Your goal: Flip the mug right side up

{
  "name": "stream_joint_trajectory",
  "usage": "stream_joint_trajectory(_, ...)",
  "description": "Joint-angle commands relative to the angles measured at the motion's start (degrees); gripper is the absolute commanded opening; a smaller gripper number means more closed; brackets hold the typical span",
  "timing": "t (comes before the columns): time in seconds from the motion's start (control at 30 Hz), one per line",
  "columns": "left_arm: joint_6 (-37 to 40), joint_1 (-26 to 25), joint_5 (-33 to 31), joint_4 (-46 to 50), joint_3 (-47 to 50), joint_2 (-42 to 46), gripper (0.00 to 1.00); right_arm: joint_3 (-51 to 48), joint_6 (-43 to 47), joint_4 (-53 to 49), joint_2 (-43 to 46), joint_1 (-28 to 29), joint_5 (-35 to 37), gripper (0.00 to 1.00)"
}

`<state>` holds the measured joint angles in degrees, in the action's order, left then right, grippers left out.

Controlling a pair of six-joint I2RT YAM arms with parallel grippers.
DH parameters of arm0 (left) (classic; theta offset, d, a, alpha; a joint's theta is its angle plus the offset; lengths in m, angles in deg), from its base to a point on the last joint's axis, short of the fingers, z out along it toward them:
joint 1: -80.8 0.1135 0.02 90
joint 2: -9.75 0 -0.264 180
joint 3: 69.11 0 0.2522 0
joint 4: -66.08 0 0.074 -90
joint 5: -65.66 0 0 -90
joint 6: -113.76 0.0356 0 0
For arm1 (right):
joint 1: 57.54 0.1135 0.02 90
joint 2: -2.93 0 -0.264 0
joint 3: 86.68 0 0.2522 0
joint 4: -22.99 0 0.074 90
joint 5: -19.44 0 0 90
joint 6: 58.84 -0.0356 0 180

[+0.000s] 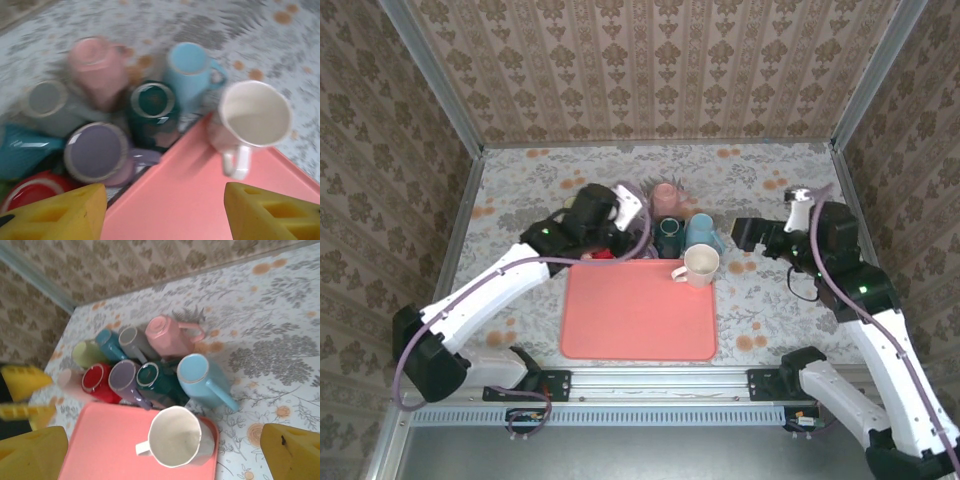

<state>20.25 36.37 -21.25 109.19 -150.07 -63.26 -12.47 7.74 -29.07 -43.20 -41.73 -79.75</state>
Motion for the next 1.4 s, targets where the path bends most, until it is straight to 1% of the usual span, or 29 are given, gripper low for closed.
stream_joint_trajectory(0.0,-3.87,3.04,1.88,5.54,-0.55,2.16,0.65,3.25,5.53,-2.03,-4.81,5.46,5.18,0.98)
stream_joint_trajectory(0.03,-3.94,3.49,0.92,6.09,-0.21,2.73,0.65,4.09,6.08,-1.79,-6.88,6.93,6.07,0.98)
stream_joint_trajectory(0.1,-4.93,3.65,-2.95,7.47,0.04,3.48,0.66,5.88,7.81,-0.5,-10.87,9.13,6.67,0.97)
stream_joint_trajectory(0.17,-6.81,3.83,-6.79,9.11,-0.07,4.07,0.66,8.93,11.29,0.43,-16.66,12.07,9.33,0.97)
stream_joint_trajectory(0.23,-7.82,3.92,-6.85,8.17,1.1,5.31,0.66,13.16,15.27,0.37,-22.8,13.79,11.85,0.97)
stream_joint_trajectory(0.3,-9.12,4.06,-5.64,4.92,3.72,7.43,0.66,18.14,20.19,0.32,-28.88,15.12,14.81,0.98)
stream_joint_trajectory(0.4,-11.05,4.65,-5.22,0.68,7.03,10.17,0.67,26.56,27.98,-0.04,-39.57,15.83,16.27,1.0)
stream_joint_trajectory(0.43,-12.55,5.5,-4.69,-0.65,7.95,10.98,0.69,29.41,30.92,-0.31,-42.83,15.71,15.7,1.0)
stream_joint_trajectory(0.47,-13.69,6.41,-3.53,-2.08,8.92,11.87,0.69,31.95,33.77,-0.7,-46.02,15.27,14.02,1.0)
stream_joint_trajectory(0.53,-15.12,7.3,-2.83,-4.24,10.33,13.42,0.69,33.81,40.29,1.65,-49.82,14.46,11.98,1.0)
stream_joint_trajectory(0.57,-15.9,7.48,-2.43,-5.29,11.19,14.31,0.69,33.49,44.25,3.8,-51.17,13.98,9.5,1.0)
stream_joint_trajectory(0.63,-15.72,7.61,-0.75,-7.1,12.62,15.63,0.7,34.1,50.82,4.95,-53.7,12.75,3.17,1.0)
stream_joint_trajectory(0.67,-15.35,7.61,-0.31,-7.43,13.08,16.15,0.7,35.84,52.09,4.68,-55.48,11.94,0.95,1.0)
stream_joint_trajectory(0.77,-14.2,7.58,-0.49,-7.31,13.42,16.95,0.7,43.94,51.72,1.28,-62.0,9.15,-4.03,1.0)
stream_joint_trajectory(0.97,-14.38,7.57,2.25,-7.95,13.06,16.59,0.7,54.82,53.72,-3.35,-71.77,7.64,-6.71,1.0)
stream_joint_trajectory(1.2,-12.79,5.54,1.22,-7.08,12.79,15.95,0.7,57.25,52.51,-3.88,-77.89,6.69,-6.09,1.0)
stream_joint_trajectory(1.37,-12.34,5.2,1.09,-7.0,12.79,15.85,0.71,57.59,52.1,-3.57,-81.09,6.6,-3.15,1.0)
